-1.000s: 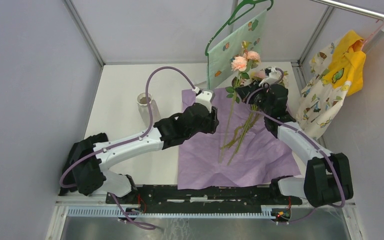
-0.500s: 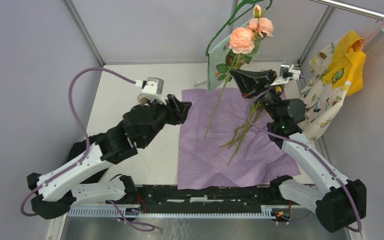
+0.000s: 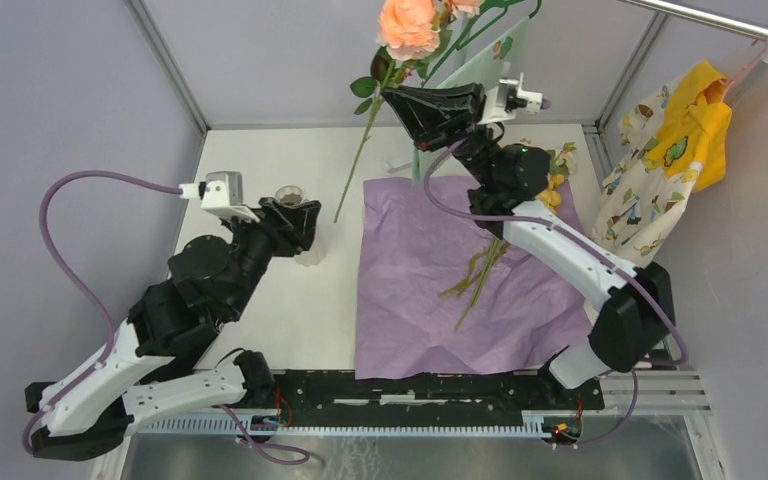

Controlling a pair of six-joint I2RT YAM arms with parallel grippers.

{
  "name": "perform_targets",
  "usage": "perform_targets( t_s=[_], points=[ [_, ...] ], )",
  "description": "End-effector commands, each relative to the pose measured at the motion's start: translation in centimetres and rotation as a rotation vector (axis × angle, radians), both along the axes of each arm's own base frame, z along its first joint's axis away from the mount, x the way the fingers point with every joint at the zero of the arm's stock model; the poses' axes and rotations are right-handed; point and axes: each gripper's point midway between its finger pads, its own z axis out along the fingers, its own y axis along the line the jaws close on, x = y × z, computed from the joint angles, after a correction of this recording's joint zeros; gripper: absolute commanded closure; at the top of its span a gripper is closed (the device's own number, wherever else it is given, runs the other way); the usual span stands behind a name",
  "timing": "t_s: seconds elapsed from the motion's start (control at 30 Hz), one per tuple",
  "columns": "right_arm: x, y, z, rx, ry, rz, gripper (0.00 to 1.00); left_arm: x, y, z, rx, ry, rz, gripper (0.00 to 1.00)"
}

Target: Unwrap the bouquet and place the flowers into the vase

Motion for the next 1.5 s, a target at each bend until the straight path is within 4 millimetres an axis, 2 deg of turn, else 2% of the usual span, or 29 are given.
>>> perform_targets(
  t_s=[0.0, 0.13, 0.3, 0.43, 0.7, 0.83, 1.03, 1.17, 1.33, 1.47],
  points=[
    [-1.0, 1.3, 3.5, 0.108, -0.117, 0.093, 1.00, -0.3, 2.8, 0.3, -0.015, -0.009, 0.081, 0.37],
    [0.2, 3.5, 5.3, 0.146, -0.136, 0.142, 1.00, -0.8, 3.9, 0.3, -0.018, -0.017, 0.093, 0.37],
    [2.2, 6.7, 6.2, 0.156, -0.128, 0.158, 1.00, -1.1, 4.8, 0.4, -0.007, -0.026, 0.101, 0.37],
    [3.8, 8.9, 5.5, 0.132, -0.102, 0.132, 1.00, -1.3, 5.4, 0.3, 0.000, -0.027, 0.110, 0.37],
    [5.6, 10.9, 1.7, 0.058, -0.043, 0.084, 1.00, -2.0, 6.4, 0.6, -0.033, -0.043, 0.107, 0.36],
    [6.8, 11.6, -0.7, 0.021, -0.007, 0.052, 1.00, -2.1, 6.3, 0.6, -0.034, -0.043, 0.097, 0.36],
    [8.7, 13.3, -3.0, -0.042, 0.033, 0.028, 1.00, -1.8, 5.8, 0.4, -0.021, -0.036, 0.092, 0.36],
    [9.5, 14.3, -6.1, -0.096, 0.089, 0.032, 1.00, -1.7, 5.8, 0.3, -0.020, -0.034, 0.098, 0.36],
    [9.6, 15.0, -9.4, -0.156, 0.135, 0.035, 0.83, -1.6, 5.6, 0.2, -0.014, -0.031, 0.100, 0.36],
    [9.4, 15.1, -10.6, -0.185, 0.142, 0.034, 0.70, -1.6, 5.6, 0.1, -0.011, -0.029, 0.101, 0.36]
  ],
)
